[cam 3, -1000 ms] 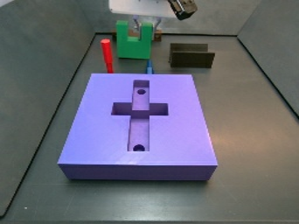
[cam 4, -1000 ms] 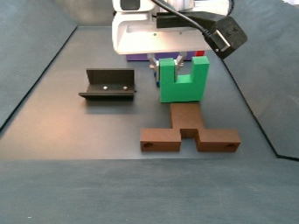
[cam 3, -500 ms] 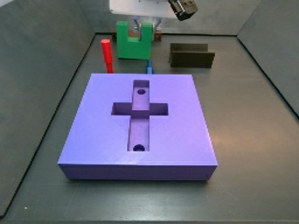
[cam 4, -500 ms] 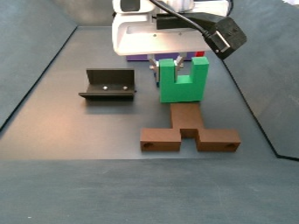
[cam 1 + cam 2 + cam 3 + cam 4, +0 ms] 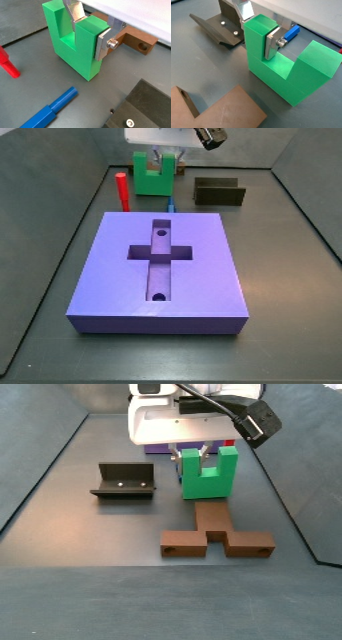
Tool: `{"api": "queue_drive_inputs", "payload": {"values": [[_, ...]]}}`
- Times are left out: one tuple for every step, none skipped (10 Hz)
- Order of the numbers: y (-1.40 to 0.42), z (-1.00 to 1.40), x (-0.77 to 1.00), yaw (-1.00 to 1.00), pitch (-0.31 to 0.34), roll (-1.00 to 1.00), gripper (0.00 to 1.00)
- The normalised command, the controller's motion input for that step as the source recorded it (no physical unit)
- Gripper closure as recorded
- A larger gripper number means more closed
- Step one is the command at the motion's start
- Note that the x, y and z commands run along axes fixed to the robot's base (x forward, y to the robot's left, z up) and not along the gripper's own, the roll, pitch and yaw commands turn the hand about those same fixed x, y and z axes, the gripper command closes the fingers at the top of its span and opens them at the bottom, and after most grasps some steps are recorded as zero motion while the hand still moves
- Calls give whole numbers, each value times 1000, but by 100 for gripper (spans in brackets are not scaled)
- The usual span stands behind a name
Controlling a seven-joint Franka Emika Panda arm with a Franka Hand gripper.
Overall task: Pick up the green object. Move up. Move to above the board. Insert the green object.
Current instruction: Pick up the green object, then move up, then move to above the board.
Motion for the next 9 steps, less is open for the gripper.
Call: {"api": "queue_drive_inputs", "payload": {"values": [[0, 0, 0, 0, 0, 0, 100], [0, 0, 0, 0, 0, 0, 100], [0, 833, 0, 0, 0, 0, 100], [-20, 822, -5, 17, 6, -1, 100], [-24, 629, -36, 18, 33, 12, 100], [-4, 327, -18, 15, 15, 41, 100], [0, 1400, 0, 0, 0, 0, 100], [4, 1400, -15, -4, 36, -1, 100], [4, 1400, -33, -1, 45, 10, 100]]}}
